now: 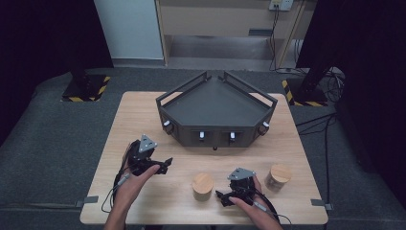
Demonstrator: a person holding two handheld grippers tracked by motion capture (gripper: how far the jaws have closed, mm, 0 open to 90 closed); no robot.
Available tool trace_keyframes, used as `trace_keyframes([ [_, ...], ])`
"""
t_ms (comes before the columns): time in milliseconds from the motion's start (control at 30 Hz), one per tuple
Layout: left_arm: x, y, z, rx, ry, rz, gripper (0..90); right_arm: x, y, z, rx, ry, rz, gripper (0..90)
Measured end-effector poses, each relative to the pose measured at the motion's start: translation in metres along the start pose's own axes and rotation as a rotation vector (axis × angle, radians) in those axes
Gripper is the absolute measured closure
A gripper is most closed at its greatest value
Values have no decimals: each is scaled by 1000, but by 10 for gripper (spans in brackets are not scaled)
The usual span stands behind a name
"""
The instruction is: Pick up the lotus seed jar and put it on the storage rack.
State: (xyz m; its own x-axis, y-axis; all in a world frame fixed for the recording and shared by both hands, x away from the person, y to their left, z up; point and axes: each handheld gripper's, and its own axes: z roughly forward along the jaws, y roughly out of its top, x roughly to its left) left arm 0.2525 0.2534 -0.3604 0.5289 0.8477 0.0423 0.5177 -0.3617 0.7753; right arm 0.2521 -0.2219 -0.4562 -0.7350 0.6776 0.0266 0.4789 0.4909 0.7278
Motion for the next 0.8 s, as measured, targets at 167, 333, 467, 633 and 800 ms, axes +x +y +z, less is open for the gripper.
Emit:
trace_keyframes([
  [167,9,2,-3,-11,-2,-9,17,0,0,0,0,0,0,4],
  [333,16,2,-6,-28,10,-11,18,0,0,0,0,-1,1,4],
  [467,21,1,-8,-36,9,-16,17,0,0,0,-1,-1,1,4],
  [633,26,0,-10,-46,19,-19,17,0,0,0,-1,-2,2,4],
  [800,30,-2,-15,-60,29,-26,15,1,0,0,-1,-2,2,4],
])
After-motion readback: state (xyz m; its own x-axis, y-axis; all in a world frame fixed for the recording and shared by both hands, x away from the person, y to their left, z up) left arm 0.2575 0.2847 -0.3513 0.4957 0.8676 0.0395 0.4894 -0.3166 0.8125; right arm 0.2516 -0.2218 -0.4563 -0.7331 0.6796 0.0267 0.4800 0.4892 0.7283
